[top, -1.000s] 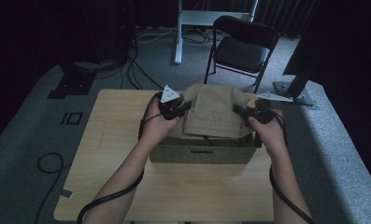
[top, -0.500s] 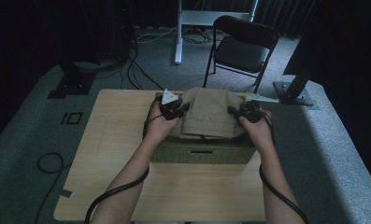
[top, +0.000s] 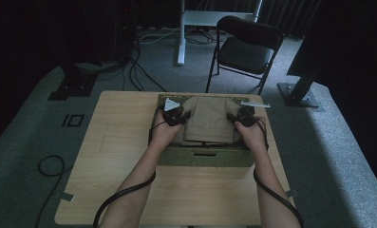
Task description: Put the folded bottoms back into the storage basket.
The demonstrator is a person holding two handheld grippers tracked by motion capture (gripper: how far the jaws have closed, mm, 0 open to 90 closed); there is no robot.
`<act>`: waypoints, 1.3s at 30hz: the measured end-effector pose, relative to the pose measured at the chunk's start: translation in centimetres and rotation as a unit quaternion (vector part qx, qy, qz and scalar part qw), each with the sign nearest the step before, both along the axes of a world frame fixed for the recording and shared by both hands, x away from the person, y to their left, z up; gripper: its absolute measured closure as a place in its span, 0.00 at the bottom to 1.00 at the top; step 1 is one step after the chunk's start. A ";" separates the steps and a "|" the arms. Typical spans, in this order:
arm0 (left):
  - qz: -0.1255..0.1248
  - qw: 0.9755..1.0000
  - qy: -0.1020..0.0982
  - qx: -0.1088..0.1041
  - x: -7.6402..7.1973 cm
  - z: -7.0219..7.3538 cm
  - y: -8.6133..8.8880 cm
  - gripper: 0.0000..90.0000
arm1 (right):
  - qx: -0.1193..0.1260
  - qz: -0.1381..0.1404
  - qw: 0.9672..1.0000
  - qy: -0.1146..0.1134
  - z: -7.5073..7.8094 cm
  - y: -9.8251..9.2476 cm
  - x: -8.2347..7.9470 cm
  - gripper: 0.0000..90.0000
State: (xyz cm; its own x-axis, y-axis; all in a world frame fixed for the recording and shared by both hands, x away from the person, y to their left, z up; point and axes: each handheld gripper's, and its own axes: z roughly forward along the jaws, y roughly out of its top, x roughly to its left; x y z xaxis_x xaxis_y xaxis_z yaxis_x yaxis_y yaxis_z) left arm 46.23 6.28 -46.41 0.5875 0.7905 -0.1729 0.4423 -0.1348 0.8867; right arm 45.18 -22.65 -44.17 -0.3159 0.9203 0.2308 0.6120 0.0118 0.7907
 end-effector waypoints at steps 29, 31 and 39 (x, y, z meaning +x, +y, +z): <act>0.014 0.995 0.079 0.059 0.6 -3.6 0.3 0.66 | -0.067 -0.008 0.994 0.087 -5.1 2.3 1.8 0.80; 0.030 0.994 0.090 0.050 0.8 -3.8 0.3 0.48 | -0.072 -0.011 0.993 0.090 -5.2 2.2 1.9 0.68; 0.049 0.993 0.079 0.068 0.9 -3.6 0.3 0.23 | -0.058 0.032 0.997 0.044 -5.1 1.7 2.3 0.25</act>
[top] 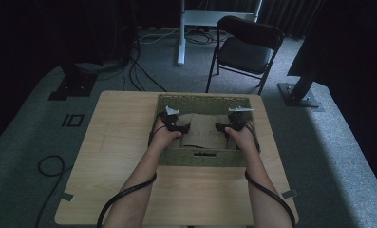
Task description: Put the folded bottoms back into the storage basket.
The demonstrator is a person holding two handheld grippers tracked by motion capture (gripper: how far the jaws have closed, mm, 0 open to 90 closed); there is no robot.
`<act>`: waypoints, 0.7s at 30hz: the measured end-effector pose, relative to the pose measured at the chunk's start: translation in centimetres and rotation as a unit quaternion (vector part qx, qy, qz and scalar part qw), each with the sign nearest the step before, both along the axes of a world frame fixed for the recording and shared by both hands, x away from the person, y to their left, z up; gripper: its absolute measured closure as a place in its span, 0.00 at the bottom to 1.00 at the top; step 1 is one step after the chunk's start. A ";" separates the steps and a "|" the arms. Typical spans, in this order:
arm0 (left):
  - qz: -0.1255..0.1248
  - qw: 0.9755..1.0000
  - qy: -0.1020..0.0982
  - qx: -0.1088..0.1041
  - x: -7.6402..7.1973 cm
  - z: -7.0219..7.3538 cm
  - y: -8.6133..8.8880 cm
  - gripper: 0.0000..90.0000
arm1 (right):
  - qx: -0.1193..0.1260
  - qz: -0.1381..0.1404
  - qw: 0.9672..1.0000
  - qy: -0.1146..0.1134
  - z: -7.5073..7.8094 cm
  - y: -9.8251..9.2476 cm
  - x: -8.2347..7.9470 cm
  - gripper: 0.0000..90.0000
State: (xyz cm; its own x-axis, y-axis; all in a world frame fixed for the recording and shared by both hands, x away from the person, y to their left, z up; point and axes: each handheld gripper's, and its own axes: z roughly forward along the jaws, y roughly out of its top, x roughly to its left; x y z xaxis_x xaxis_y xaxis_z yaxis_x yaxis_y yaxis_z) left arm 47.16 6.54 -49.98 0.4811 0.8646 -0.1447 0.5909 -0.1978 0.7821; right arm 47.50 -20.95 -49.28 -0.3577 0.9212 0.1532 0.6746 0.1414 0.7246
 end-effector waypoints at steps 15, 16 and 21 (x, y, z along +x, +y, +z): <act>-0.028 0.999 -0.040 -0.019 -0.9 4.2 -0.2 0.21 | 0.001 0.007 0.998 -0.065 3.6 -0.4 -0.5 0.15; -0.030 0.999 -0.041 -0.020 -1.0 4.5 -0.2 0.21 | 0.001 0.008 0.998 -0.066 3.8 -0.4 -0.6 0.15; -0.044 0.998 -0.038 -0.023 -1.6 5.5 -0.2 0.21 | -0.002 0.015 0.997 -0.070 4.8 -0.4 -0.9 0.15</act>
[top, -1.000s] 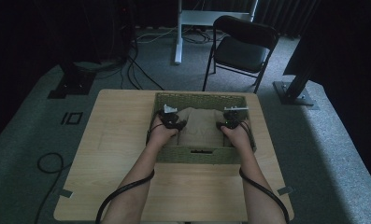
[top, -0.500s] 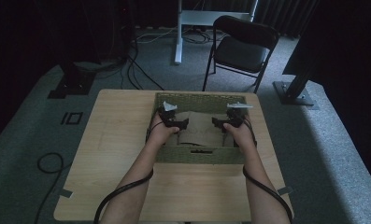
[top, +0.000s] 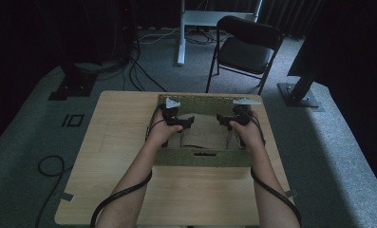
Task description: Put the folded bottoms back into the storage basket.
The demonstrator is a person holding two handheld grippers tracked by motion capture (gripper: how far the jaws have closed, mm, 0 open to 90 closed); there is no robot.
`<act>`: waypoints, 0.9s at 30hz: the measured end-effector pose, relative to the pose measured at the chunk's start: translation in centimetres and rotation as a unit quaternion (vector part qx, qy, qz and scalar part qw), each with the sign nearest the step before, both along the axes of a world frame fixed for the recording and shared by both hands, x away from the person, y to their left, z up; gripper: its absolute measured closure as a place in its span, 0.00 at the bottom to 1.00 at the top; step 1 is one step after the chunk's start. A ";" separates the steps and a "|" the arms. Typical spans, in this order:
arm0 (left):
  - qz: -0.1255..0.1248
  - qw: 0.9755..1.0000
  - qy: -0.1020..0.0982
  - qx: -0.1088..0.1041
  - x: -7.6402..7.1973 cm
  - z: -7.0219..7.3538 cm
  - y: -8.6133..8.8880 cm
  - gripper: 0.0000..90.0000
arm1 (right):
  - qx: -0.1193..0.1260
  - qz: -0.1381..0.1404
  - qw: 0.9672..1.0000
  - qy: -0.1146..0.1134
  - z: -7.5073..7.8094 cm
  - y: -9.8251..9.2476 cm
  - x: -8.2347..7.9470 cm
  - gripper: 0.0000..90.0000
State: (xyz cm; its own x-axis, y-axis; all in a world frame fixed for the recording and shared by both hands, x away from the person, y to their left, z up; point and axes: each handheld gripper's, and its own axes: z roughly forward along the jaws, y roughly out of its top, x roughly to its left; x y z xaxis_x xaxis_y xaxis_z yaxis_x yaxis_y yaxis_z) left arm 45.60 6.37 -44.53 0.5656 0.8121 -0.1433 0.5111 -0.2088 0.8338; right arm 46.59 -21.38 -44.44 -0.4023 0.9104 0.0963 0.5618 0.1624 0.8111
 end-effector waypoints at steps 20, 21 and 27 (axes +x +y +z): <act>-0.026 0.998 -0.029 -0.053 -2.8 4.2 0.5 0.20 | 0.003 0.023 0.999 -0.028 3.0 -0.6 -2.6 0.15; -0.028 0.998 -0.030 -0.054 -2.9 4.3 0.5 0.20 | 0.002 0.026 0.999 -0.029 3.1 -0.6 -2.8 0.15; -0.035 0.998 -0.032 -0.047 -4.0 4.8 0.7 0.20 | -0.005 0.029 0.999 -0.035 3.3 -1.0 -3.7 0.16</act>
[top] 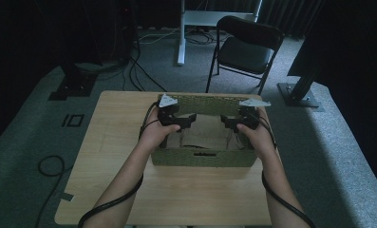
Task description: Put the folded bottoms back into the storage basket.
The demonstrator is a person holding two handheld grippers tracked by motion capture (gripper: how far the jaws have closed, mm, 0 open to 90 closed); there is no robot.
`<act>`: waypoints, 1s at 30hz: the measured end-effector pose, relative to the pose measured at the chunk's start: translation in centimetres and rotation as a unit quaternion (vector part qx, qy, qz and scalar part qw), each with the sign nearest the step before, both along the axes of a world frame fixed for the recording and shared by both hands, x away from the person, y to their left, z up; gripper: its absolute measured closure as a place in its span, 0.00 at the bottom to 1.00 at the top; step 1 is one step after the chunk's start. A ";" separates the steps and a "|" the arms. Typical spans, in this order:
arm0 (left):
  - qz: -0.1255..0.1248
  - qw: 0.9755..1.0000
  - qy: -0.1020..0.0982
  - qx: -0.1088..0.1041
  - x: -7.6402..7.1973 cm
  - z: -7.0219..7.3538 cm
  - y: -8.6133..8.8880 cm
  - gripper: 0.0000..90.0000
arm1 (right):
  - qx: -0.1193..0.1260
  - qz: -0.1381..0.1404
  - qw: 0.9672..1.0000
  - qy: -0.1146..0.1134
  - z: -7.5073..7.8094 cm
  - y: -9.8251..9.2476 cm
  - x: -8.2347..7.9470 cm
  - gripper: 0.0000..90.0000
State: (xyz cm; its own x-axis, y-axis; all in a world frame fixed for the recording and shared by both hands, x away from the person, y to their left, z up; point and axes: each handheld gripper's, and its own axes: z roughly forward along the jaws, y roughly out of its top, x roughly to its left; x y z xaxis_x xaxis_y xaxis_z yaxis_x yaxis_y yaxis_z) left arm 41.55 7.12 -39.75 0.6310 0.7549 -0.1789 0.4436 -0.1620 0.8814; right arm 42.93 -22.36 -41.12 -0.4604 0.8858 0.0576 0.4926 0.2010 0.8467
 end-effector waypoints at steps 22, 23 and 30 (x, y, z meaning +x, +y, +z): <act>-0.031 0.999 -0.008 -0.013 -5.4 -0.5 1.0 0.20 | 0.006 0.042 0.998 -0.050 0.8 -0.6 -5.9 0.15; -0.032 0.999 -0.011 -0.012 -5.7 -0.6 1.1 0.20 | 0.006 0.044 0.998 -0.052 0.7 -0.6 -6.2 0.16; -0.041 0.999 -0.017 -0.014 -7.6 -1.2 1.5 0.20 | 0.009 0.053 0.996 -0.068 0.8 -0.8 -7.9 0.16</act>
State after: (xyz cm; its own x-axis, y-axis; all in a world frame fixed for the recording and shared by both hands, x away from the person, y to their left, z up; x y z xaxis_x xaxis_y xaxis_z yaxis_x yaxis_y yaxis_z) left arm 33.93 8.59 -40.97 0.6964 0.6954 -0.1772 0.4000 -0.1711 0.9004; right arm 35.02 -23.20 -40.35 -0.5565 0.8309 0.0035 0.3502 0.2307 0.9078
